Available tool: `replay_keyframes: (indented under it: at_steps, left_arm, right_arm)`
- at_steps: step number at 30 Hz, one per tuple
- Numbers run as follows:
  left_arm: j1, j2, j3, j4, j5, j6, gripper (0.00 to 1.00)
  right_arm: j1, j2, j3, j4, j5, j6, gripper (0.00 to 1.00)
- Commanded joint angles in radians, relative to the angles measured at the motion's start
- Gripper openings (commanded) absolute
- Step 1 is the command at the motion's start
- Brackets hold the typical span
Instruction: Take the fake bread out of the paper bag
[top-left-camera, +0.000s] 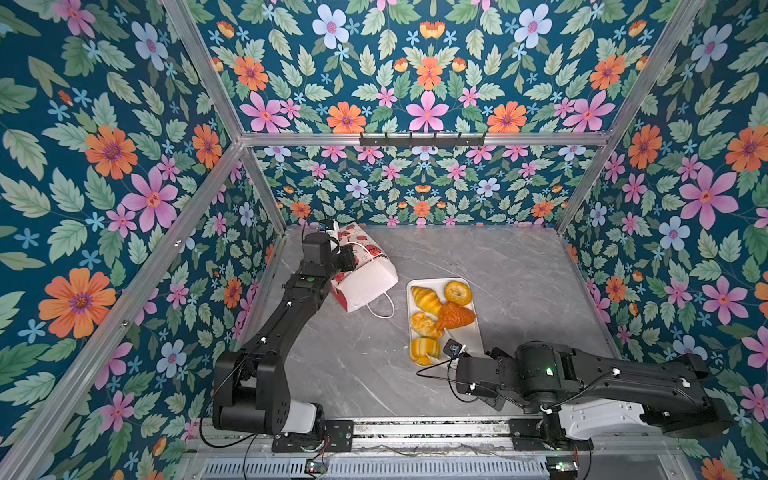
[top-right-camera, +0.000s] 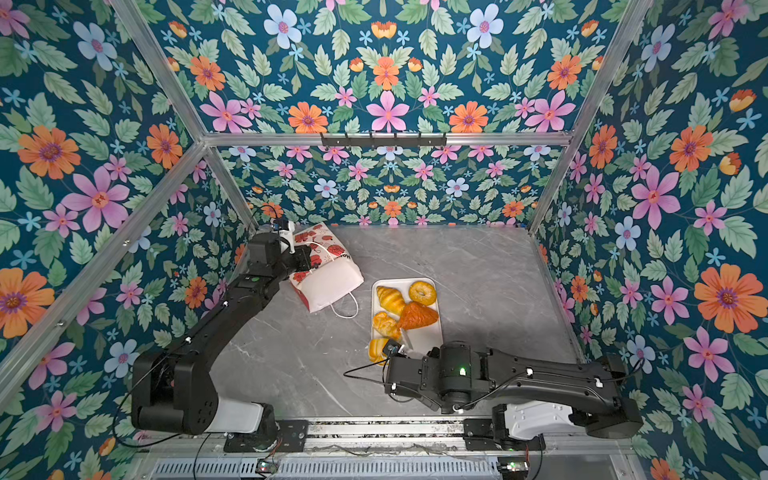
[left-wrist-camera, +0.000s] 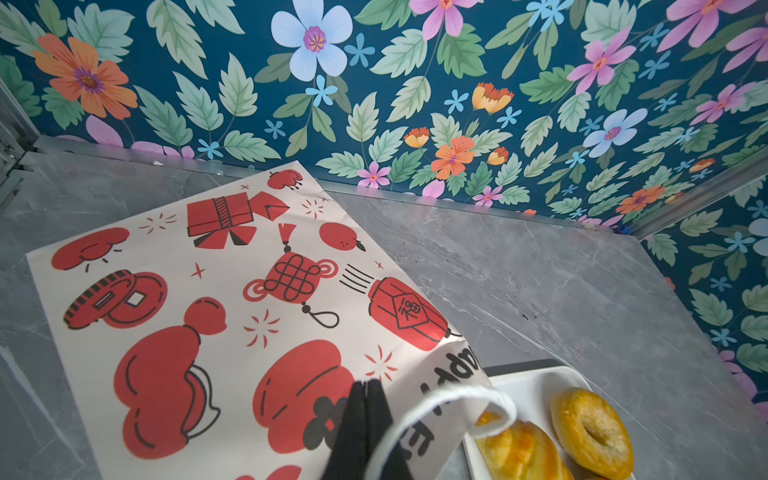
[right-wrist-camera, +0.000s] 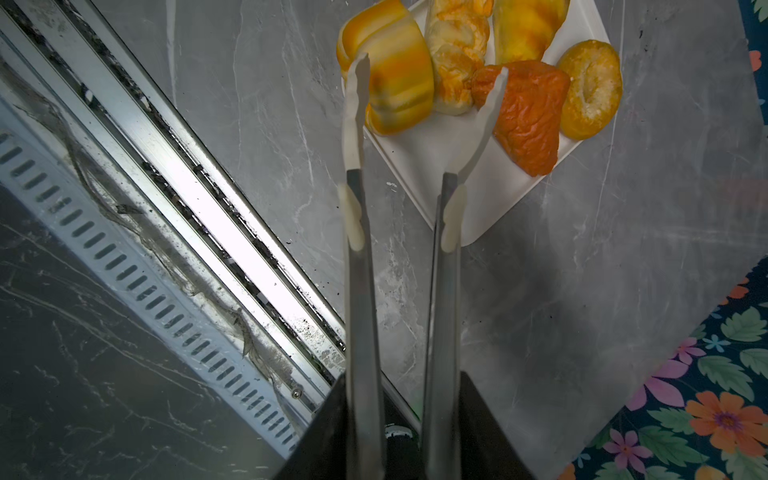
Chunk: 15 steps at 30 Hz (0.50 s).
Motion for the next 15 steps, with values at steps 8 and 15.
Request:
replay_keyframes:
  at_steps: [8,15]
  left_arm:
    - [0.003,0.001,-0.003,0.02,0.006,0.006,0.0]
    - [0.004,-0.004,-0.008,0.019,0.005,0.007,0.0]
  right_arm:
    - [0.044,0.025,-0.004,-0.009,0.019,-0.055,0.39]
    - [0.045,0.059,-0.001,-0.006,0.034,-0.079,0.39]
